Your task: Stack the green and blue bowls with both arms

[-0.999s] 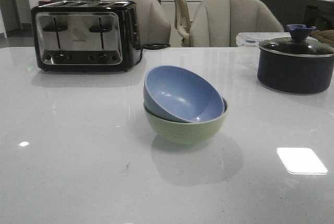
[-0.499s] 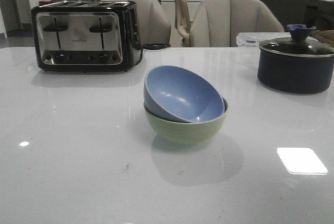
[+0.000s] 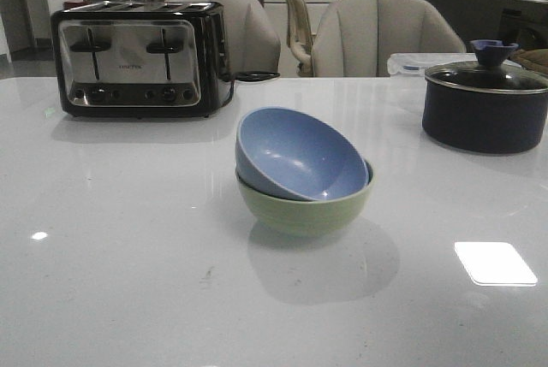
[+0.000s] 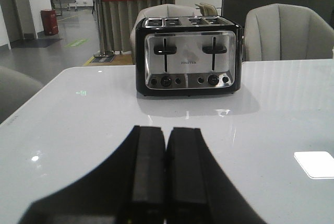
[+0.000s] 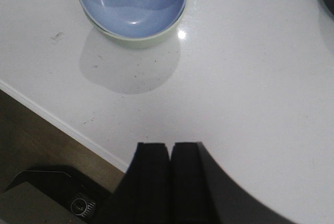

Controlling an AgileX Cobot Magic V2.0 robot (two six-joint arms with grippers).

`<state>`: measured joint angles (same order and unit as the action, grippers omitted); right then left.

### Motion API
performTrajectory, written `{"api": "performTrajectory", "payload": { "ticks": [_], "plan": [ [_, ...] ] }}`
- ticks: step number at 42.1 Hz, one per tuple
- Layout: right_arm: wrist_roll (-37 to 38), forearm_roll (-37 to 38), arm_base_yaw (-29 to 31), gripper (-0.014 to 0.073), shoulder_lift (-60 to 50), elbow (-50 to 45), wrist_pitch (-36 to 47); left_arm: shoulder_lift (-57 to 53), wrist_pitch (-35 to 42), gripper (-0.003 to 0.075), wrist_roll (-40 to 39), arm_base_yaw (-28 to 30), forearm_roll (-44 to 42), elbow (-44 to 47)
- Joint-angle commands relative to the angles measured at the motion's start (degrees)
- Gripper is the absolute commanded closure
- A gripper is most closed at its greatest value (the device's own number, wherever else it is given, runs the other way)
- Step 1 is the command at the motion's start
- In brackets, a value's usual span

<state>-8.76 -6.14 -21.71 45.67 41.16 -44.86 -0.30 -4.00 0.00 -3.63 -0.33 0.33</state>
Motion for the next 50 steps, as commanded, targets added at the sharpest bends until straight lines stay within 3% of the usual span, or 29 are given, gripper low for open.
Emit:
{"api": "performTrajectory", "payload": {
  "ticks": [1, 44, 50],
  "plan": [
    [-0.6, 0.1, 0.0, 0.0559, -0.3, 1.5, 3.2, -1.3, 5.6, 0.0618, 1.9, 0.2, 2.2, 1.2],
    [-0.6, -0.2, 0.0, 0.0559, -0.8, 1.0, 3.4, -1.2, 5.6, 0.0618, 1.8, 0.2, 1.7, 1.2],
    [-0.6, 2.8, 5.2, 0.0559, -9.0, -4.0, 8.5, -1.2, 5.6, 0.0618, 1.8, 0.2, 1.7, 1.2]
  ]
}}
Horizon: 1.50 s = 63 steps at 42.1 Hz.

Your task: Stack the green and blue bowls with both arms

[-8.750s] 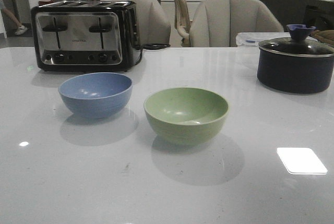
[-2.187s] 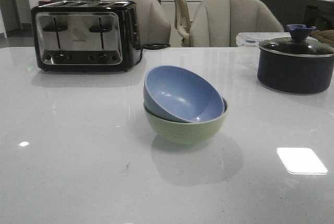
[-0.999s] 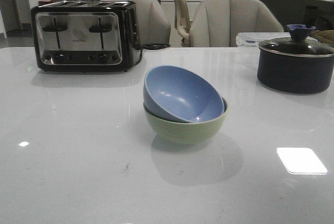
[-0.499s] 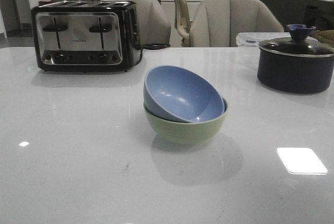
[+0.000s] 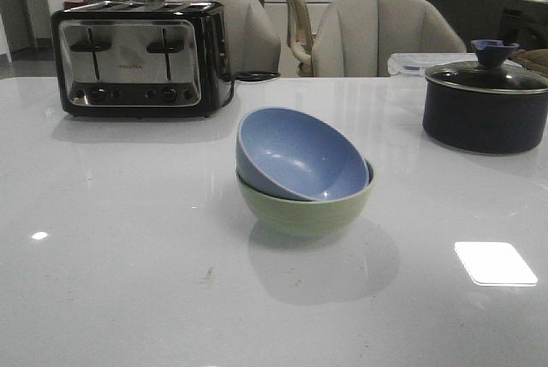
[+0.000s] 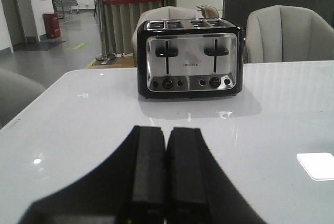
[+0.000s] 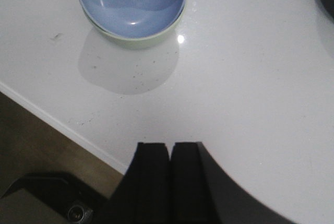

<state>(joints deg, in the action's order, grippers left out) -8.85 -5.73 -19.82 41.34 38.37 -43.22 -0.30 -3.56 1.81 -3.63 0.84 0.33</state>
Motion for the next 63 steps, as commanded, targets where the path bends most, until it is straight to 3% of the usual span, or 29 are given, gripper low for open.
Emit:
{"api": "performTrajectory", "payload": {
  "ticks": [1, 12, 23, 41, 50, 63],
  "plan": [
    [-0.5, 3.0, 5.2, 0.0559, -7.0, -3.1, 8.6, -1.2, 5.2, 0.0618, 0.0, 0.2, 0.6, 1.2],
    [-0.5, 3.9, 16.6, 0.0559, -31.4, -24.8, 28.3, -1.2, 5.2, 0.0618, 0.0, 0.2, 0.6, 1.2],
    [-0.5, 2.3, 19.6, 0.0559, -43.2, -38.5, 37.8, -1.2, 5.2, 0.0618, 0.0, 0.2, 0.6, 1.2],
    [-0.4, 2.0, 19.4, 0.0559, -43.1, -40.0, 41.8, -1.1, 5.2, 0.0618, 0.0, 0.2, 0.6, 1.2],
    [11.3, 7.6, 19.4, 0.0559, -43.1, -40.0, 44.1, -1.1, 5.2, 0.0618, 0.0, 0.2, 0.6, 1.2],
    [11.5, 7.6, 19.4, 0.0559, -43.2, -40.0, 43.8, -1.1, 5.2, 0.0618, 0.0, 0.2, 0.6, 1.2]
  ]
}}
